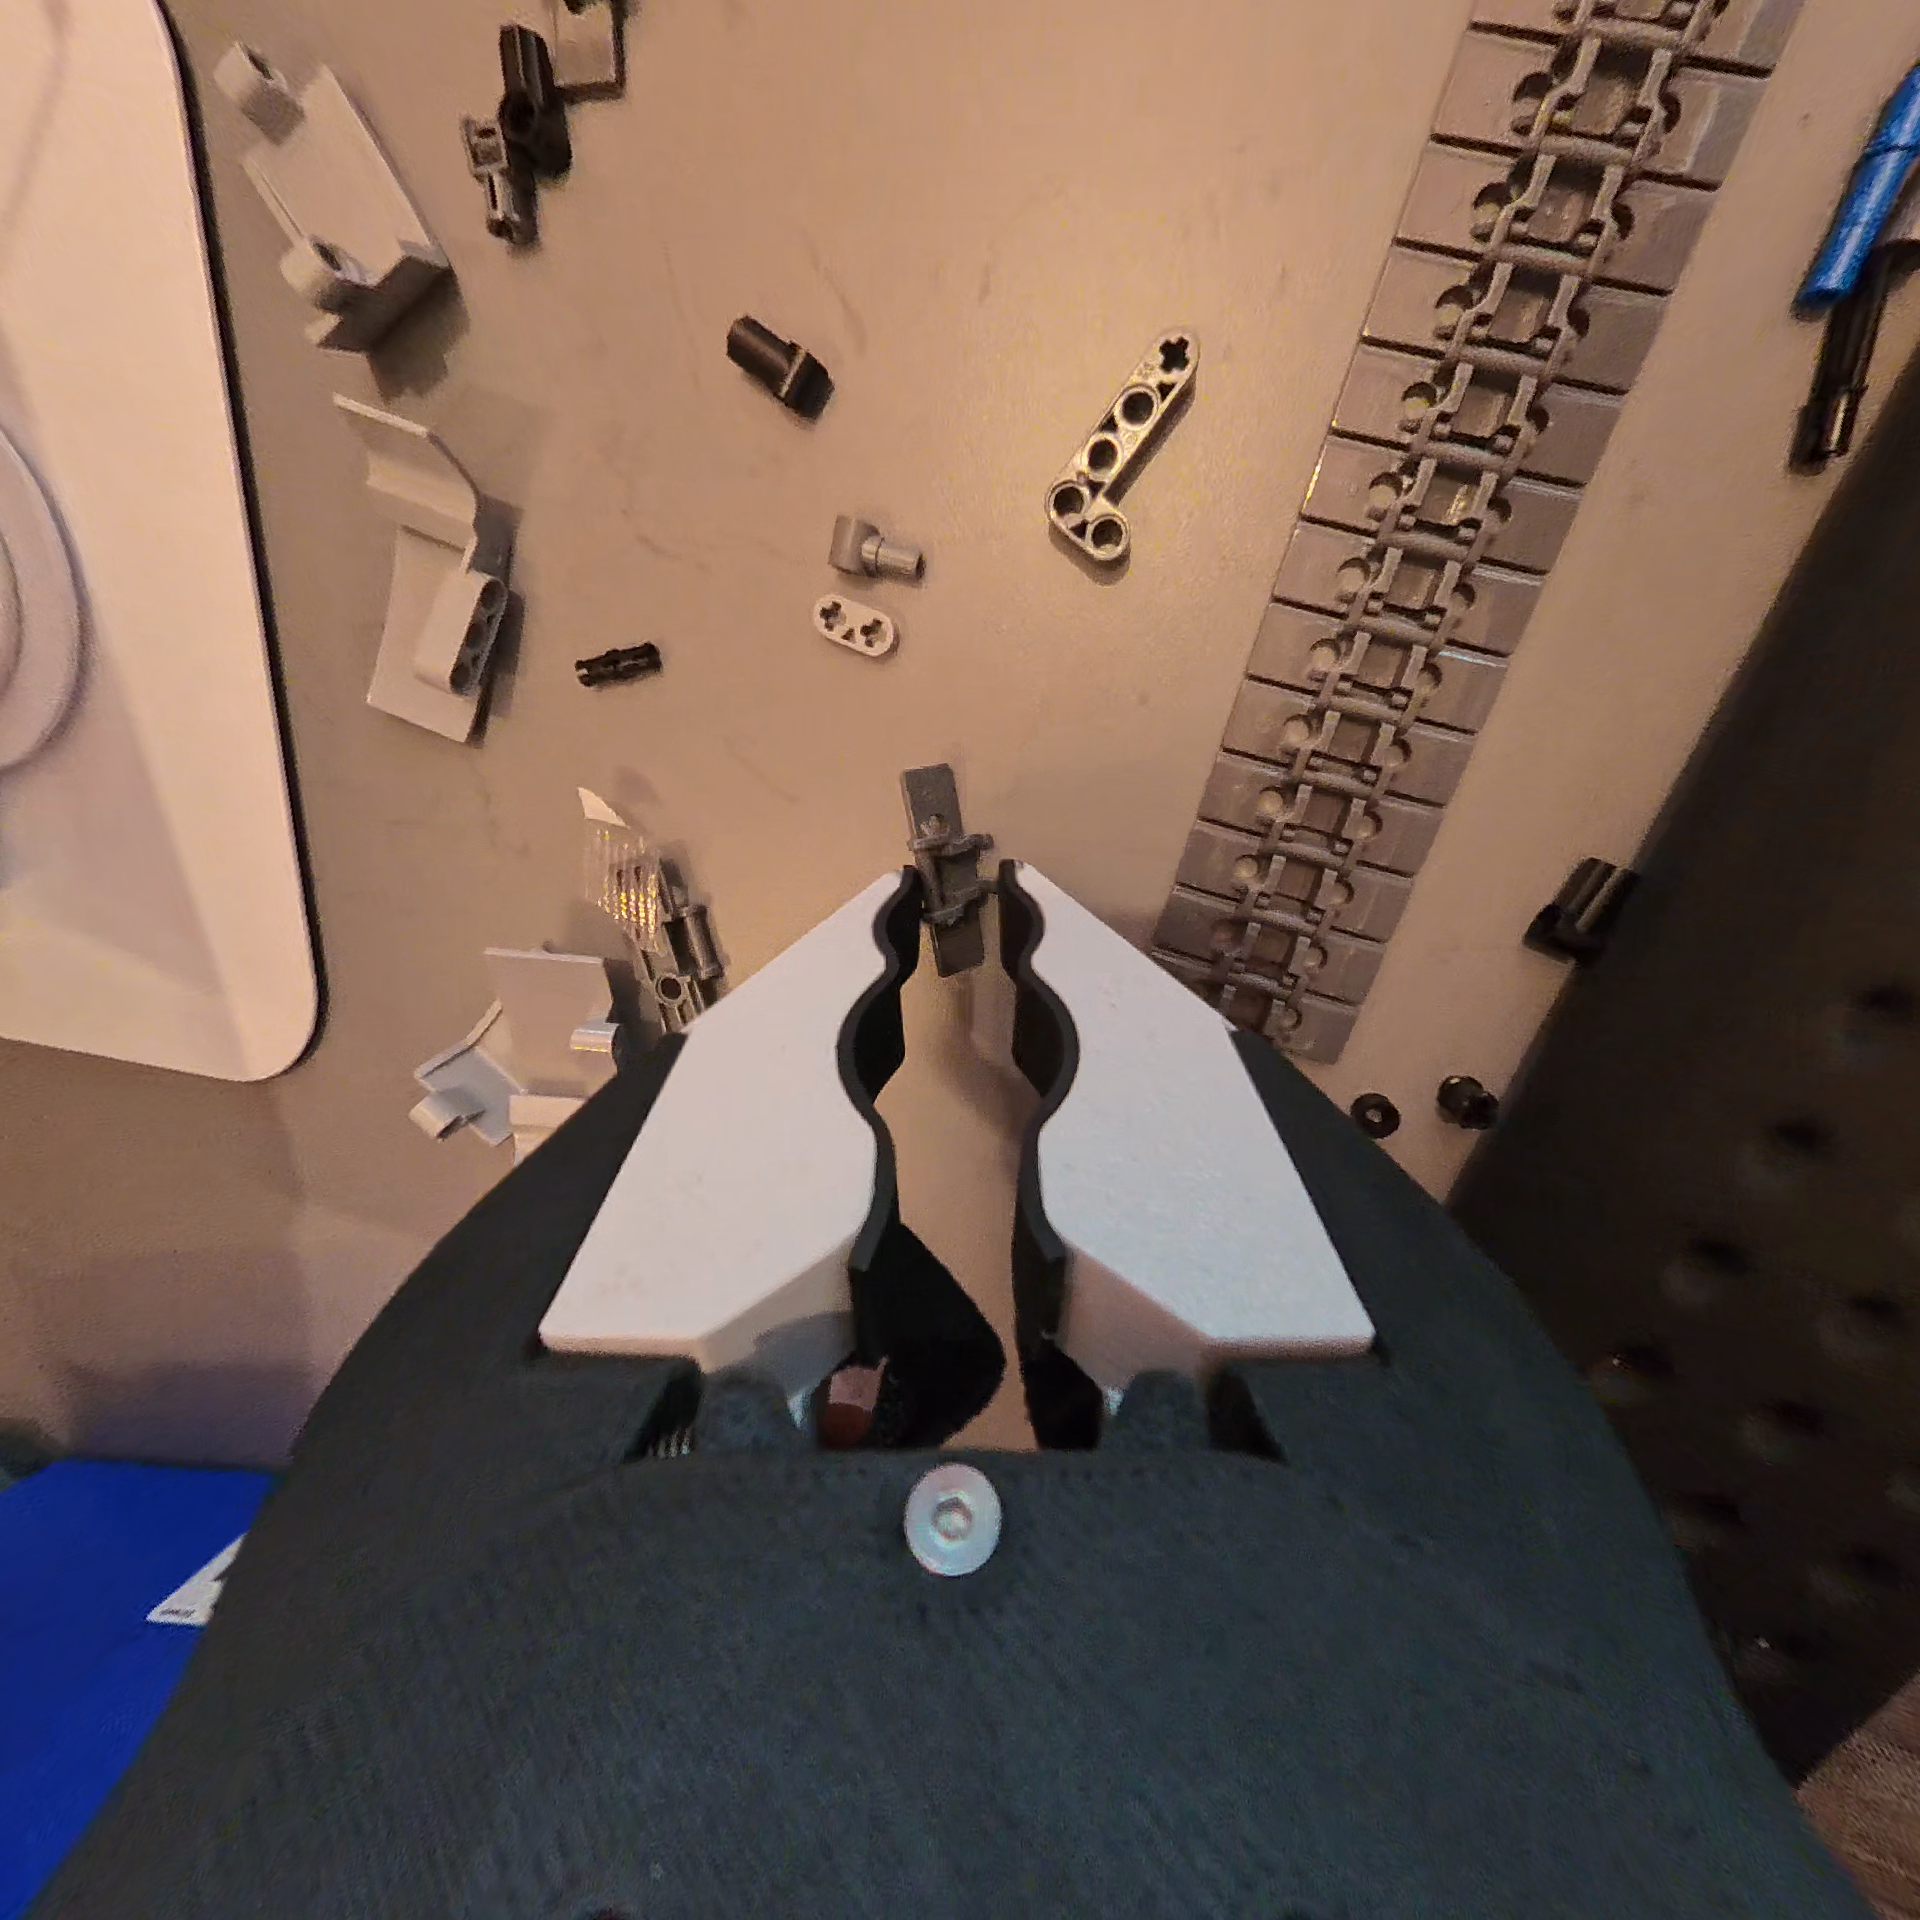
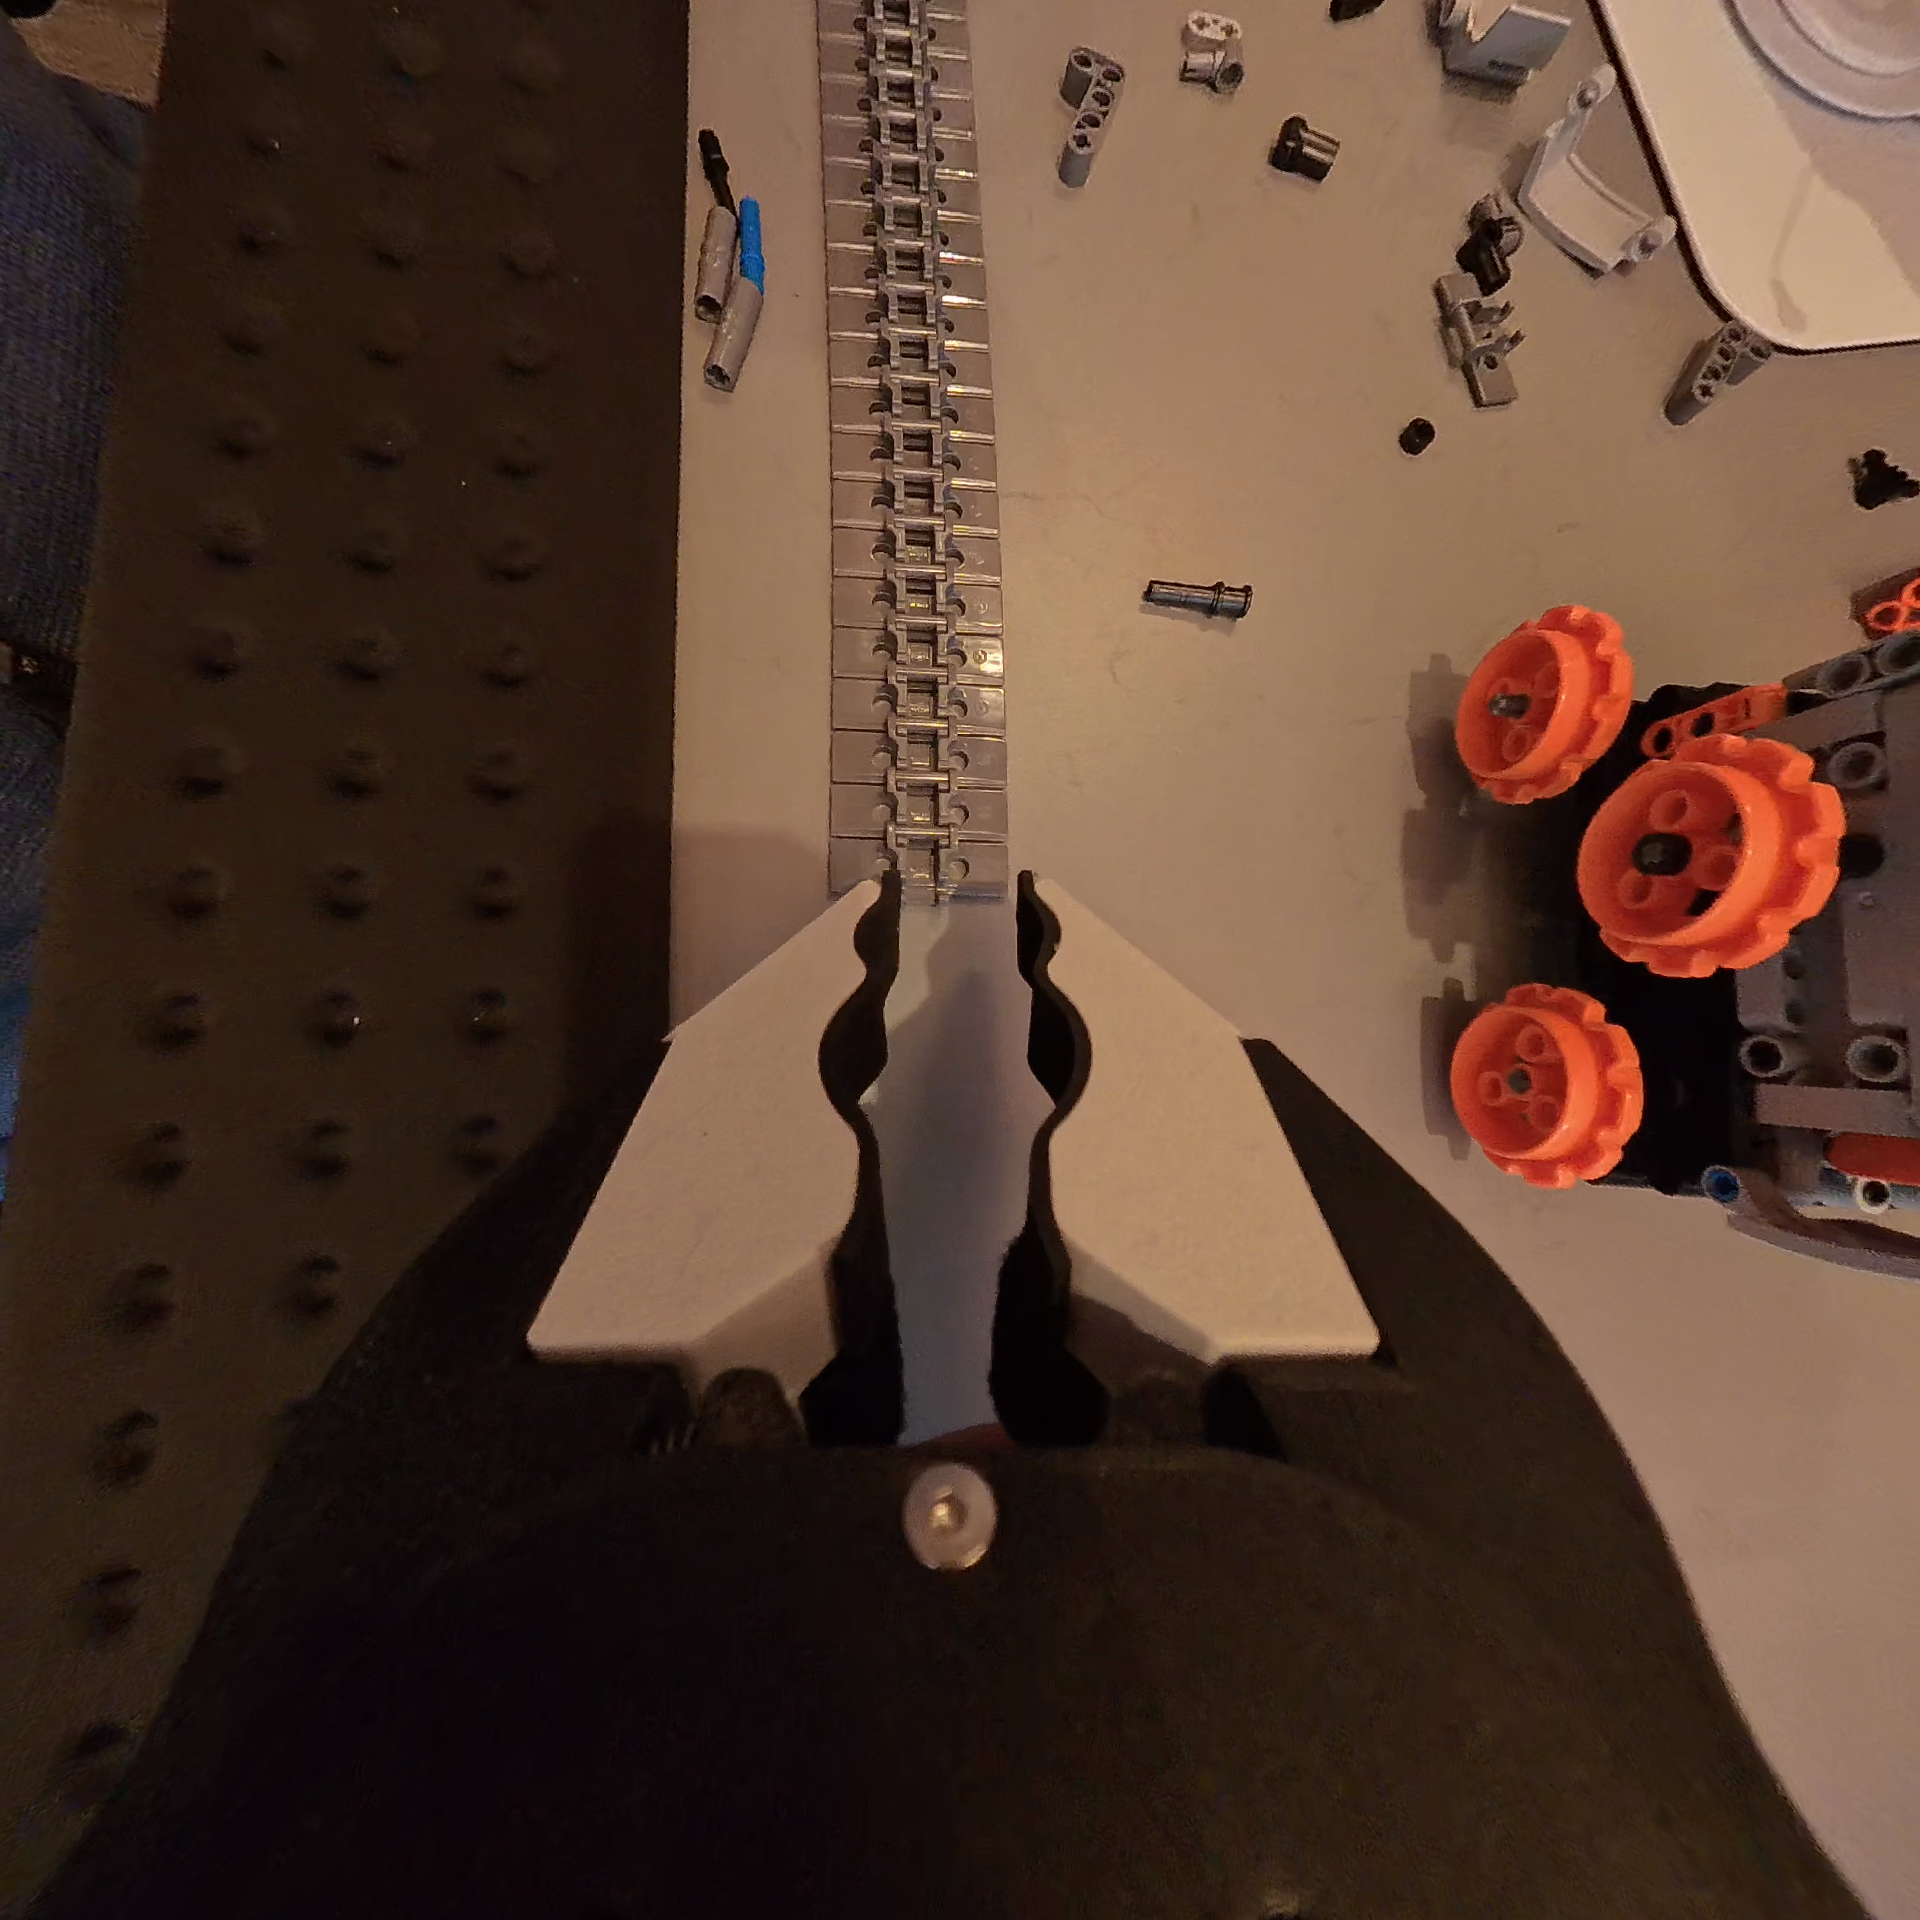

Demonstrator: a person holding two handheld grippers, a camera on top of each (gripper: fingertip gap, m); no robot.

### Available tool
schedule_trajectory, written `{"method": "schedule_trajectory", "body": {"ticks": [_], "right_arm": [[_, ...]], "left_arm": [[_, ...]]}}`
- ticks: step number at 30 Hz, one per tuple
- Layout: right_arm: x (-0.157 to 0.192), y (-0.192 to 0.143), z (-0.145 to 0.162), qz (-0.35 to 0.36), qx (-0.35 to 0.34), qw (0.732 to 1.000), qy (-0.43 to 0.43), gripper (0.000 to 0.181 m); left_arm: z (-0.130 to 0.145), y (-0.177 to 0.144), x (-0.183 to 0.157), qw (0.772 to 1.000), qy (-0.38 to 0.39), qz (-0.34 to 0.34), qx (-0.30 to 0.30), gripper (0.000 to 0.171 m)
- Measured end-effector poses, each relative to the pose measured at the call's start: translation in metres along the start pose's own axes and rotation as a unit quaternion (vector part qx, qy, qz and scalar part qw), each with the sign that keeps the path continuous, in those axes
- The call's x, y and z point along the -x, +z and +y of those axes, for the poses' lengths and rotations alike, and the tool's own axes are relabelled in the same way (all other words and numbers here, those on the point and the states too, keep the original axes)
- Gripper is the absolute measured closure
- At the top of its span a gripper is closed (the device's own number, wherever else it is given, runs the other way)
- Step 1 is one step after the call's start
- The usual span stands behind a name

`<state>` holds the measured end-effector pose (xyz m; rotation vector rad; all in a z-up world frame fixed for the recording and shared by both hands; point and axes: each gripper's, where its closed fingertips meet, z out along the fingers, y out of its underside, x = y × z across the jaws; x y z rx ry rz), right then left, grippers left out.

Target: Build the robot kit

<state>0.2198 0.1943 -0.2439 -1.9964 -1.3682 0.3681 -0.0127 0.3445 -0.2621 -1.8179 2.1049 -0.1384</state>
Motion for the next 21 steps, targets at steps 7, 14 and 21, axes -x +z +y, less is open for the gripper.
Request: {"method": "schedule_trajectory", "body": {"ticks": [7, 14, 21], "right_arm": [[-0.007, -0.013, -0.009, 0.042, -0.027, 0.999, 0.0, 0.162], [-0.02, -0.039, -0.036, 0.205, -0.06, 0.976, -0.032, 0.159], [-0.018, -0.044, -0.047, 0.312, -0.064, 0.945, -0.078, 0.152]], "left_arm": [[-0.037, -0.018, 0.008, 0.995, -0.036, -0.017, -0.088, 0.158], [-0.187, -0.027, -0.041, 0.952, -0.062, 0.066, -0.293, 0.158], [-0.273, -0.021, -0.09, 0.878, -0.133, 0.22, -0.404, 0.159]]}}
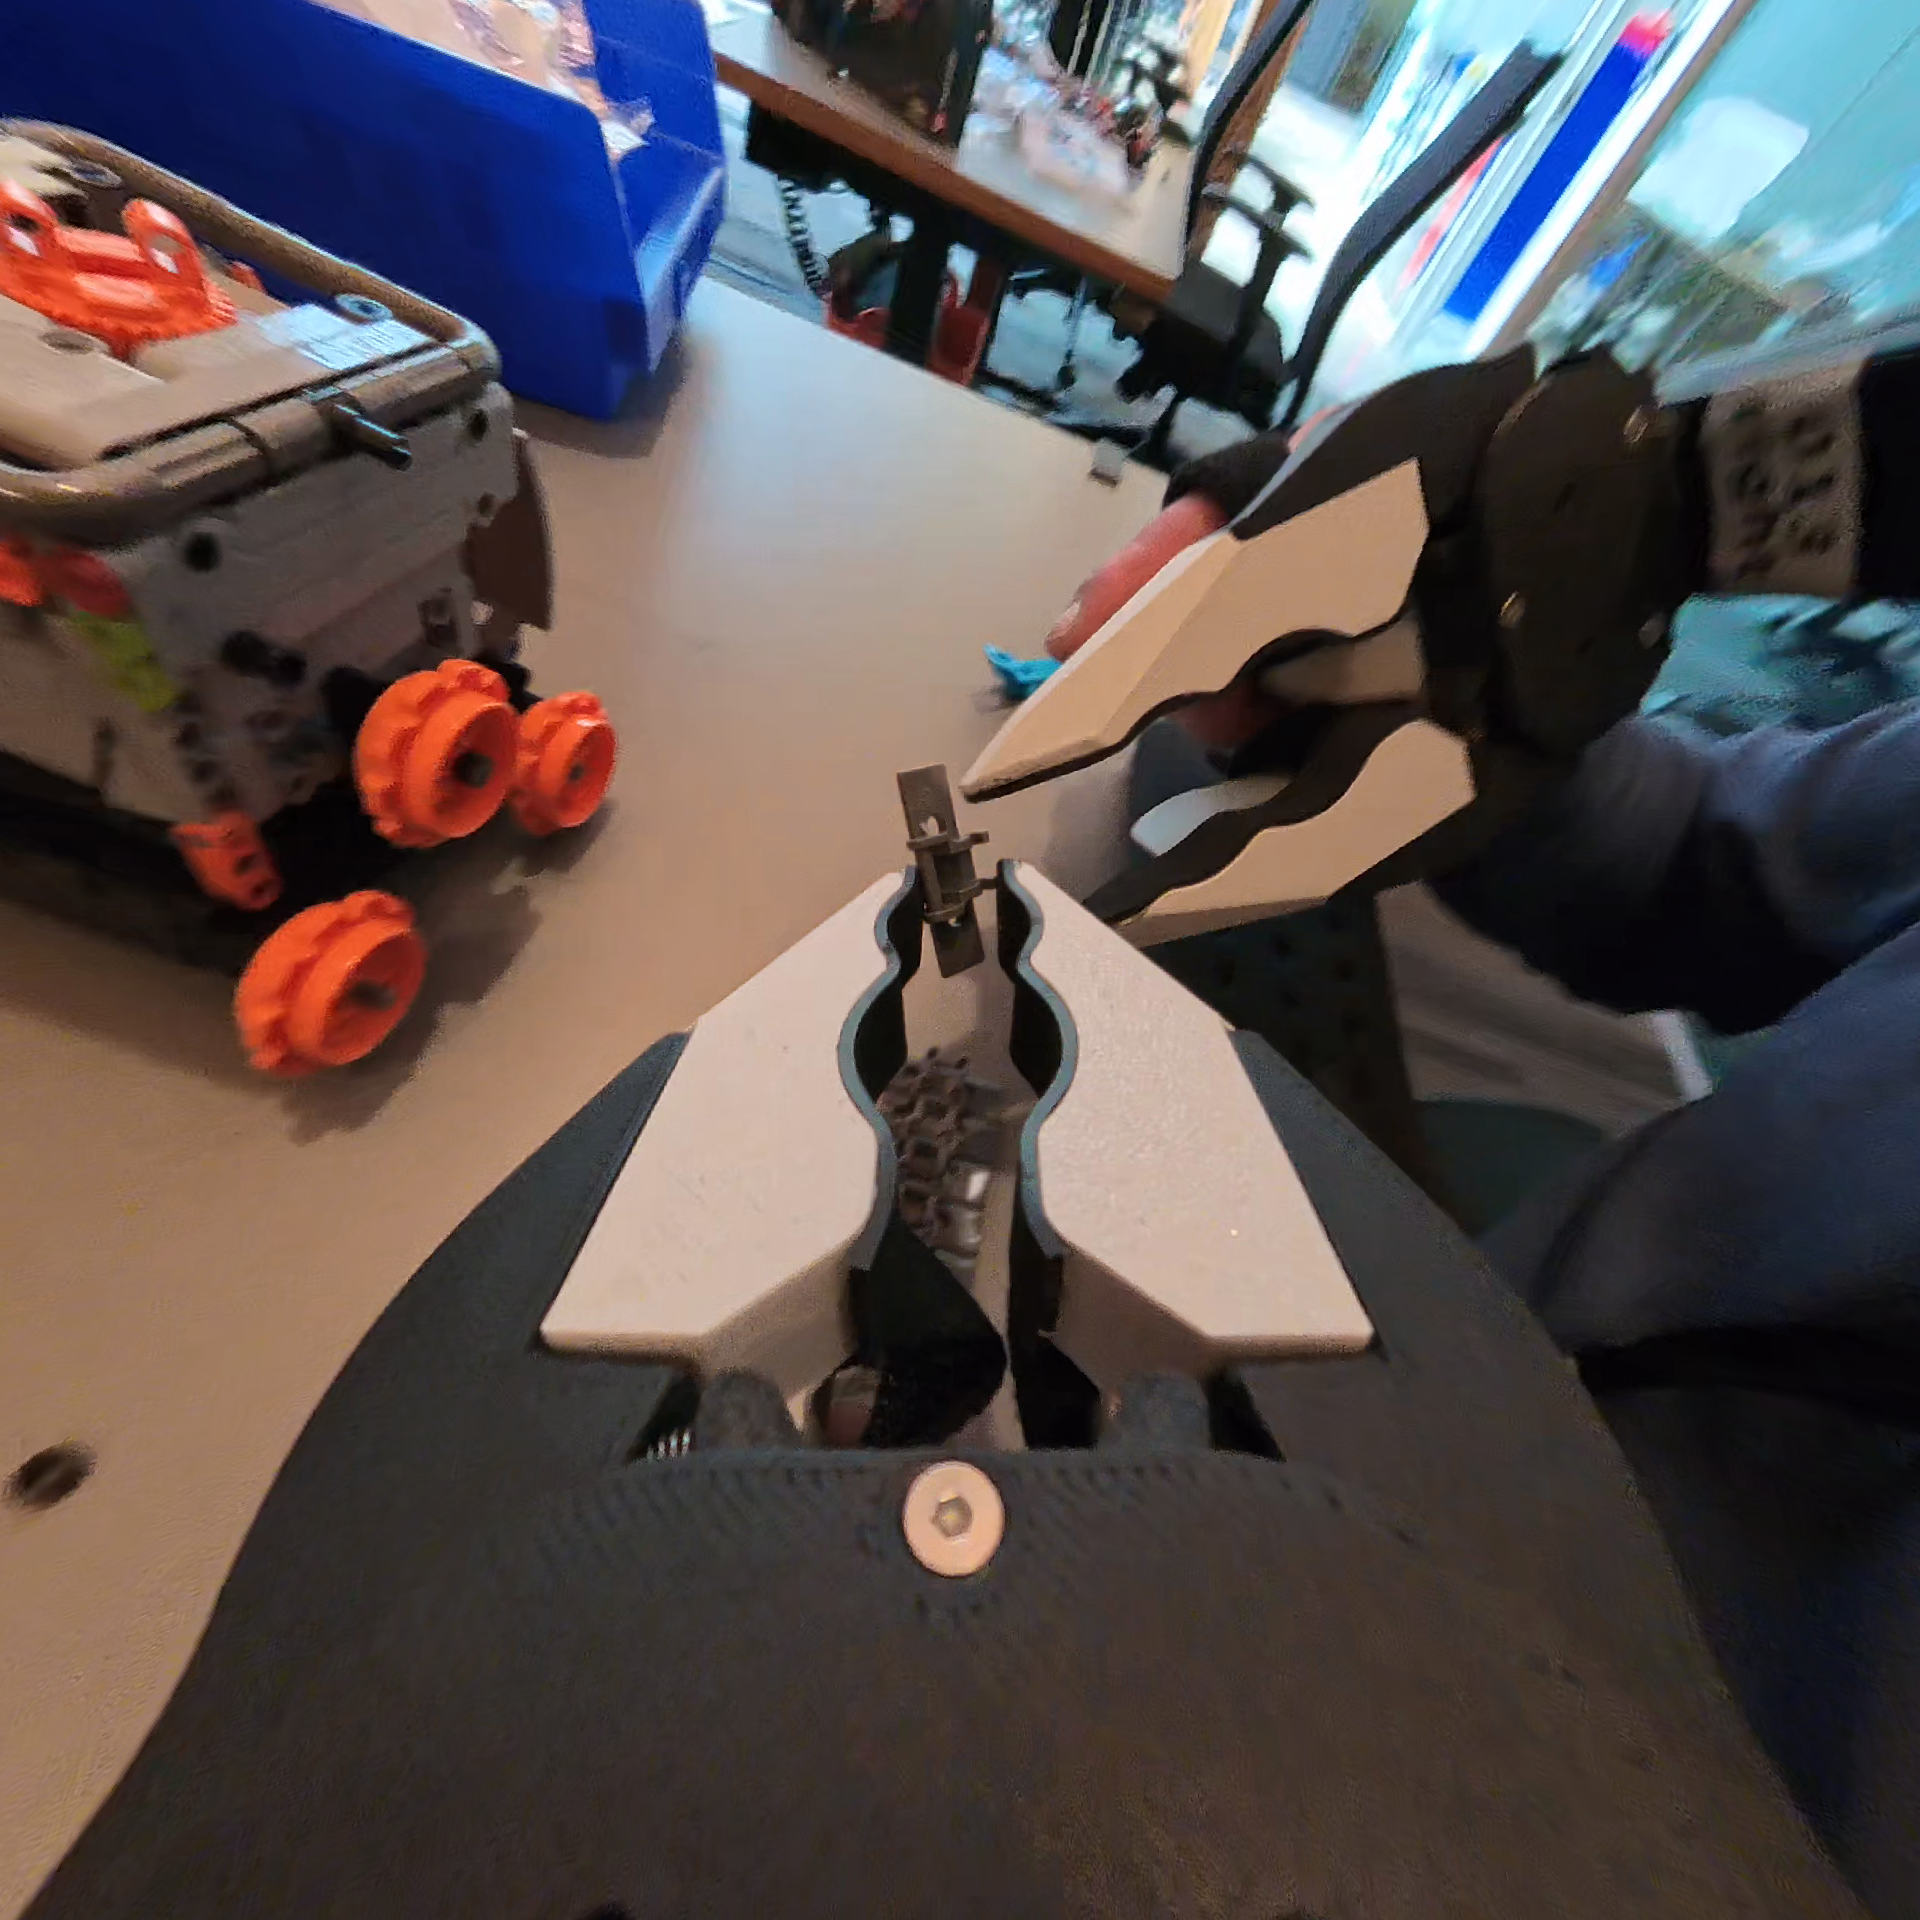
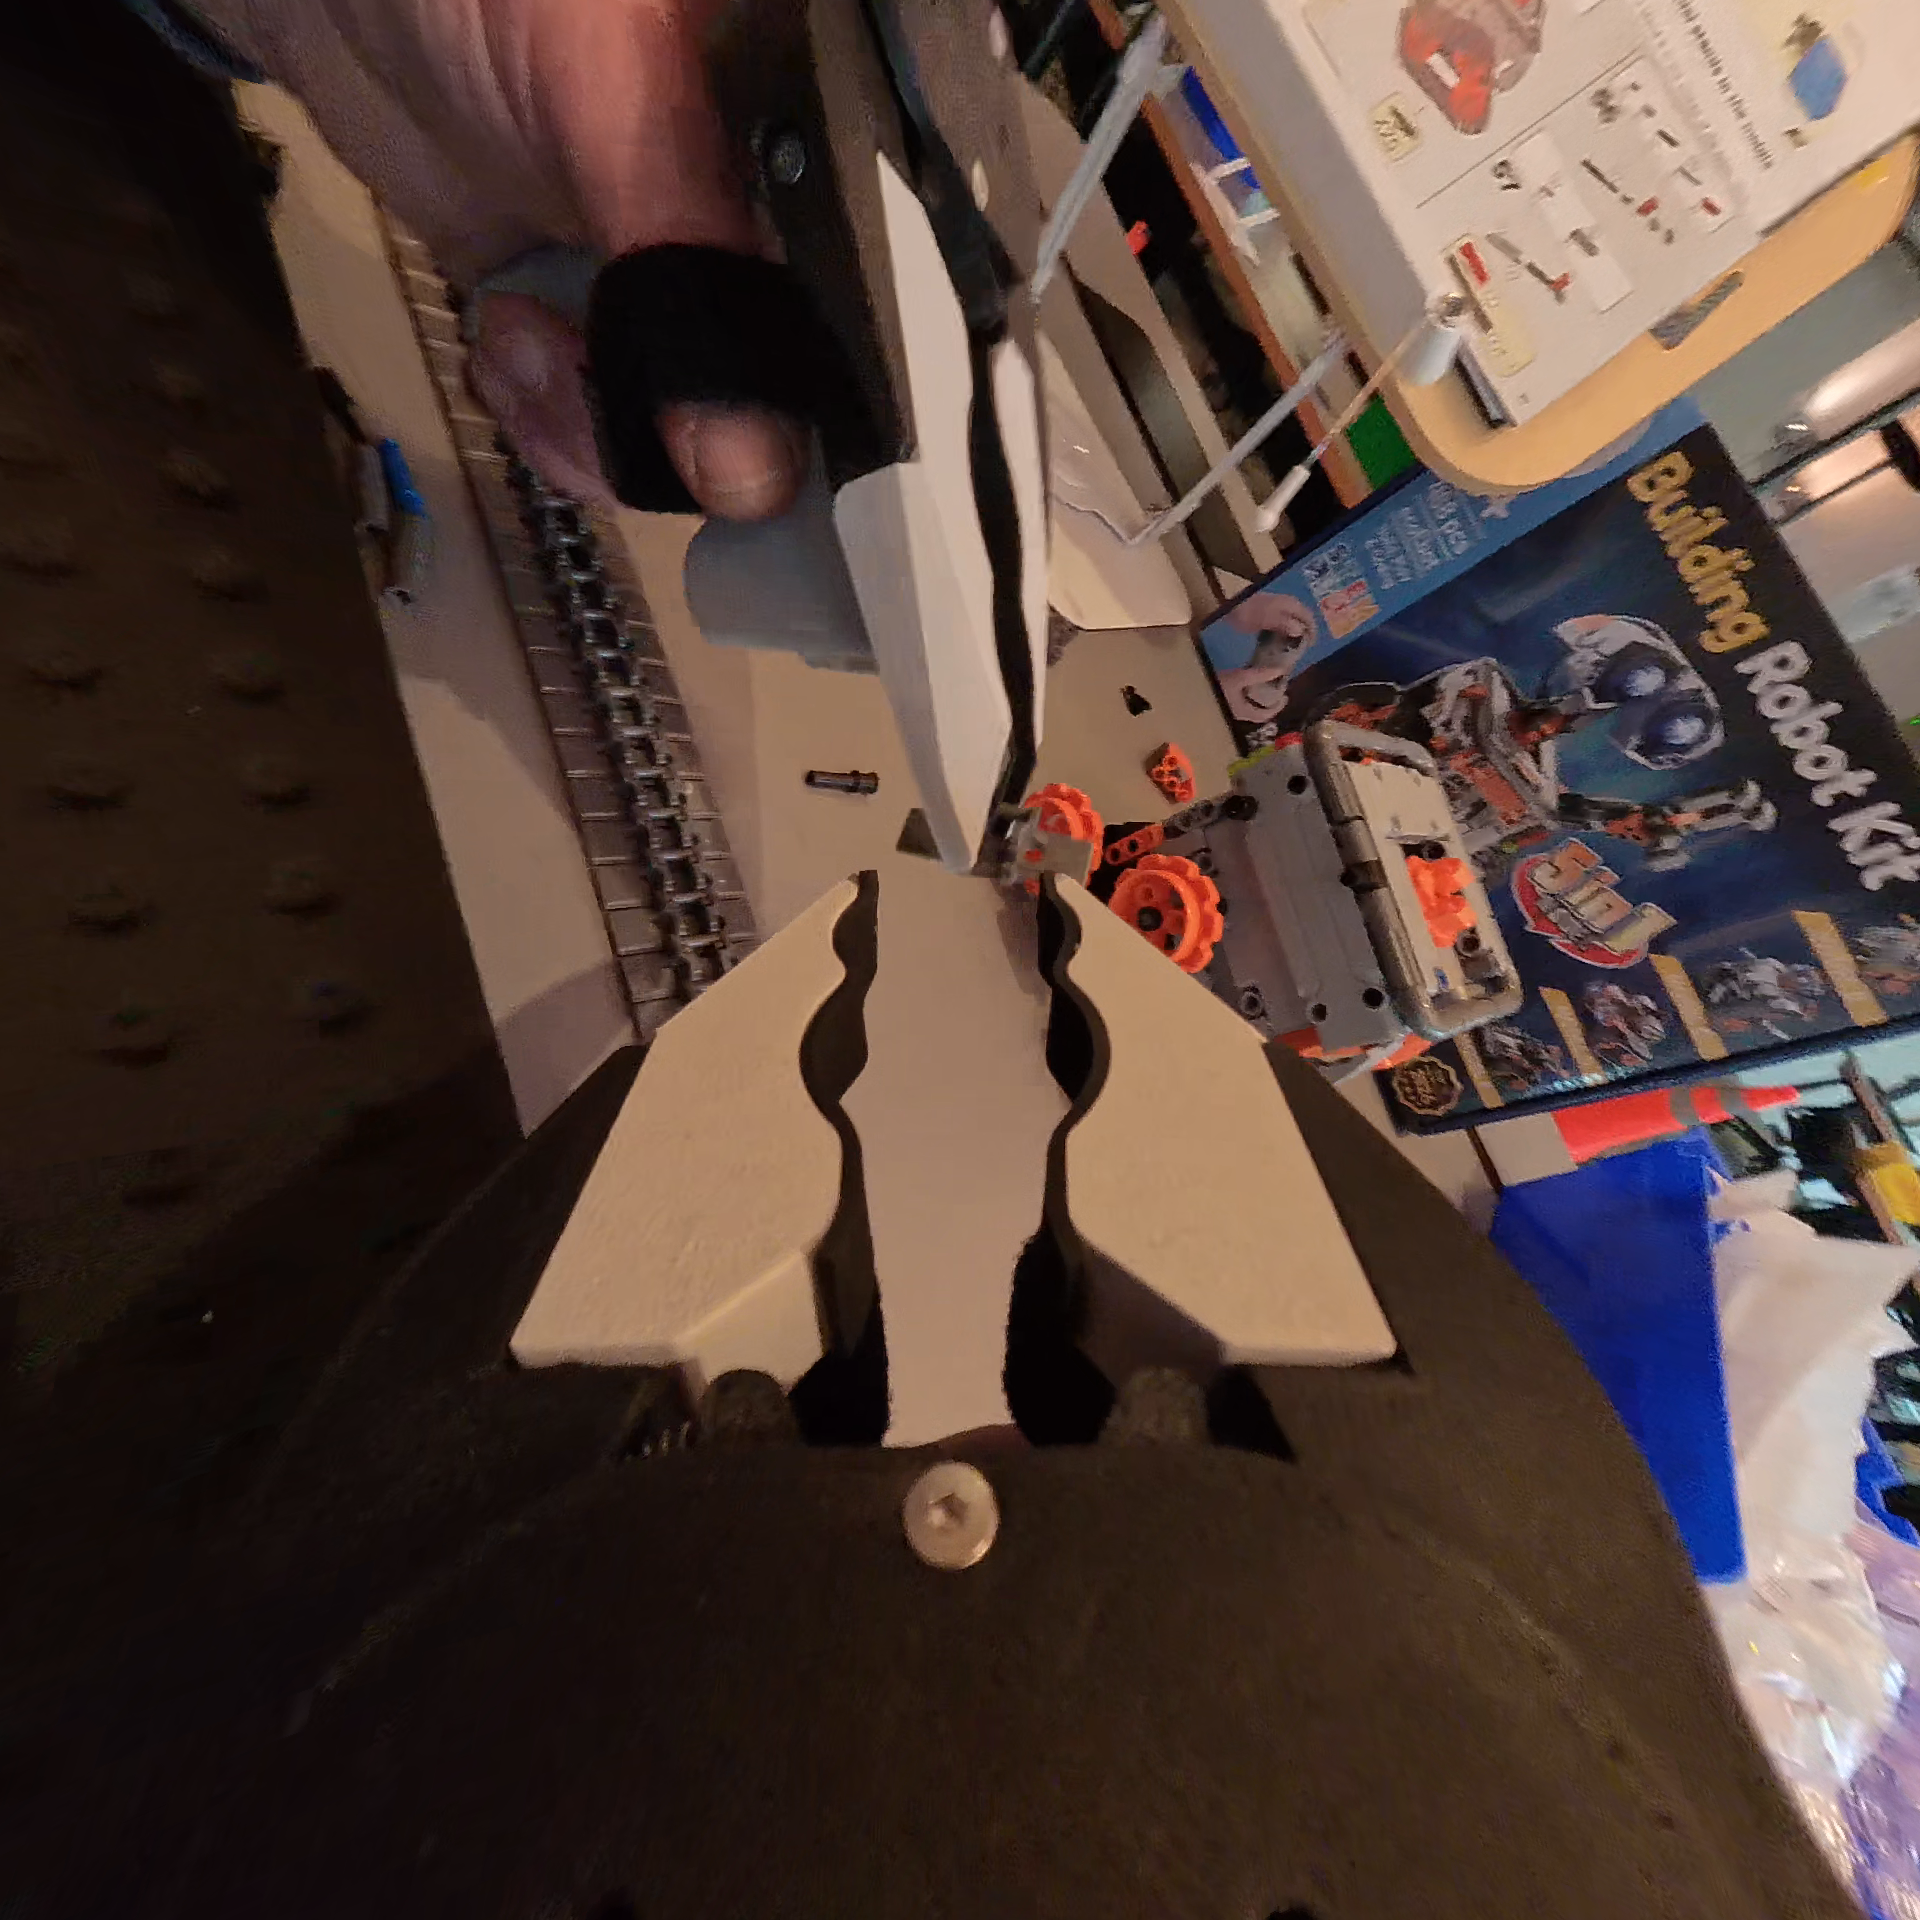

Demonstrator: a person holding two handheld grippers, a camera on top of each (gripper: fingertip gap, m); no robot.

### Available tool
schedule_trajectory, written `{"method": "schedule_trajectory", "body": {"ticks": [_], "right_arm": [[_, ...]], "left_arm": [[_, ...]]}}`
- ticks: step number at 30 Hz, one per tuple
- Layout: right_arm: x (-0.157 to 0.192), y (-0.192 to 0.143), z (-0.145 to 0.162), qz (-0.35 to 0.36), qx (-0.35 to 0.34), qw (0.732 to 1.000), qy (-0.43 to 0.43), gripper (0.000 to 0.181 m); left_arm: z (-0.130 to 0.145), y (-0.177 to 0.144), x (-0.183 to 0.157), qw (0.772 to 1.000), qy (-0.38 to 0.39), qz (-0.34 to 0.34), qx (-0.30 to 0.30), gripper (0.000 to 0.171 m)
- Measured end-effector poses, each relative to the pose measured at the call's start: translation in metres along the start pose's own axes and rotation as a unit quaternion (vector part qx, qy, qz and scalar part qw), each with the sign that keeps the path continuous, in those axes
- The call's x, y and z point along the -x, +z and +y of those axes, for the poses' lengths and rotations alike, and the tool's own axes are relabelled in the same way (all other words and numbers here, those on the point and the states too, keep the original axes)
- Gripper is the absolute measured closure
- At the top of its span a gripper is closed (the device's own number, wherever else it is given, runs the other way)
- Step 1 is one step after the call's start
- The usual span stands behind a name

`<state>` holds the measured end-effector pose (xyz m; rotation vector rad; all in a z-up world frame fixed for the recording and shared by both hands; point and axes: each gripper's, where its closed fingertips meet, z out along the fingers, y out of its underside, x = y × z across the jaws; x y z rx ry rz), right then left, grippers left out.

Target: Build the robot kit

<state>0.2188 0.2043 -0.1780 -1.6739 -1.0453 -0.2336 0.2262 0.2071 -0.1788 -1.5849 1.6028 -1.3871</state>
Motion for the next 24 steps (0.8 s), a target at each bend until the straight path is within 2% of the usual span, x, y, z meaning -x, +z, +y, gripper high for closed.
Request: {"method": "schedule_trajectory", "body": {"ticks": [3, 8, 15, 19, 21, 24], "right_arm": [[-0.007, -0.002, 0.002, 0.026, -0.005, 1.0, 0.007, 0.157], [-0.014, -0.004, 0.007, 0.055, -0.003, 0.998, 0.008, 0.165], [-0.013, -0.005, 0.012, 0.046, -0.006, 0.999, 0.014, 0.173], [-0.009, -0.006, 0.013, 0.022, -0.015, 0.999, 0.02, 0.172], [-0.009, -0.006, 0.012, 0.018, -0.013, 1.0, 0.017, 0.171], [-0.005, -0.004, 0.011, 0.015, -0.007, 1.0, 0.007, 0.161]], "left_arm": [[-0.007, 0.011, -0.002, 0.999, -0.041, 0.024, -0.022, 0.158], [-0.009, 0.021, -0.005, 0.998, -0.047, 0.024, -0.031, 0.158], [-0.008, 0.025, -0.006, 0.994, -0.09, 0.042, -0.04, 0.16], [-0.006, 0.025, -0.008, 0.993, -0.096, 0.053, -0.036, 0.16], [-0.006, 0.024, -0.006, 0.992, -0.105, 0.052, -0.04, 0.165], [-0.006, 0.023, -0.005, 0.988, -0.133, 0.062, -0.05, 0.165]]}}
